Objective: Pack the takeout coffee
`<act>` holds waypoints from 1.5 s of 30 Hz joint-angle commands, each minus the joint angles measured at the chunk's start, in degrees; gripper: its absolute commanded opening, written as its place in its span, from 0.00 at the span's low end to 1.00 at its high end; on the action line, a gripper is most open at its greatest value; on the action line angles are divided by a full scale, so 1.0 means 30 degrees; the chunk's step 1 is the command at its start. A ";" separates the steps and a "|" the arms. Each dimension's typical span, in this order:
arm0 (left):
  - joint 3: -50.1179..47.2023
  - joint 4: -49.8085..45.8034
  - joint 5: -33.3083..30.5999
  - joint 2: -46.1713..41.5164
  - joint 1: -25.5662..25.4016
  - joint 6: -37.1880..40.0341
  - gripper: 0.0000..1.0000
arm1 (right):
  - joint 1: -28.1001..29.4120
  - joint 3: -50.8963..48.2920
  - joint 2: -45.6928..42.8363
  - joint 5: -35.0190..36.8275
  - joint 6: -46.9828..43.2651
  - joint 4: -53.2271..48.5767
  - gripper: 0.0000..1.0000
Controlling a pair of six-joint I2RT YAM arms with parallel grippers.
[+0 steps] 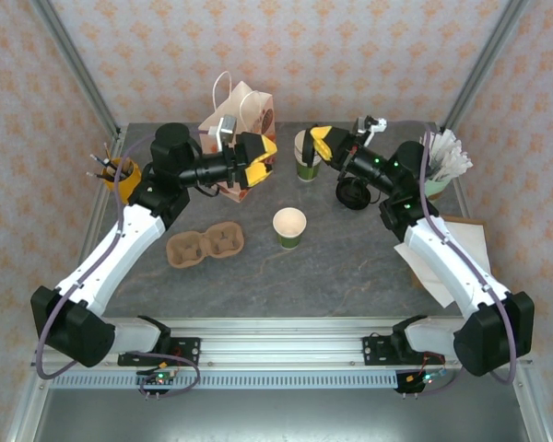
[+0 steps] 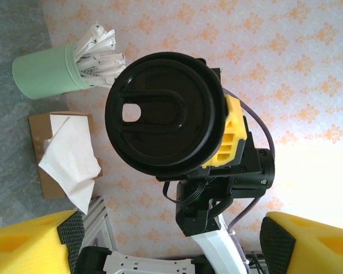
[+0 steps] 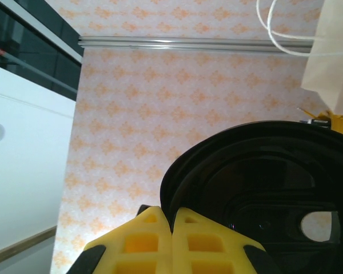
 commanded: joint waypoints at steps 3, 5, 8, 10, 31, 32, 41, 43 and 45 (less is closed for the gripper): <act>0.1931 -0.1011 0.2675 0.1033 0.0054 0.1770 0.76 | 0.0589 0.1386 0.0300 -0.0710 0.1527 0.2276 0.00; 0.3156 -0.2791 0.3334 0.1509 0.0141 0.3292 0.73 | 0.0590 0.1479 0.0363 -0.0808 0.1785 0.2382 0.00; 0.5244 -0.7149 0.3897 0.2195 0.0388 0.6413 0.65 | 0.0611 0.1469 0.0465 -0.0780 0.2523 0.3099 0.00; 0.5757 -0.8002 0.4322 0.2511 0.0632 0.6957 0.63 | 0.0613 0.1538 0.0568 -0.0823 0.3060 0.3694 0.00; 0.8186 -1.0464 0.5274 0.4221 0.0760 0.9062 0.57 | 0.1963 0.1620 0.1095 -0.0728 0.3835 0.5037 0.00; 0.8223 -1.0435 0.5289 0.4309 0.0759 0.9031 0.57 | 0.1995 0.1579 0.1143 -0.0721 0.3922 0.5230 0.00; 0.8890 -1.0347 0.5460 0.4831 0.0704 0.8970 0.50 | 0.2025 0.1173 0.0950 -0.0591 0.4250 0.5813 0.00; 0.8912 -1.0295 0.5465 0.4860 0.0616 0.8970 0.50 | 0.2052 0.1054 0.0978 -0.0445 0.4337 0.6017 0.00; 0.8916 -1.0233 0.5436 0.4875 0.0526 0.8970 0.50 | 0.2239 0.0962 0.1110 -0.0315 0.4437 0.6336 0.00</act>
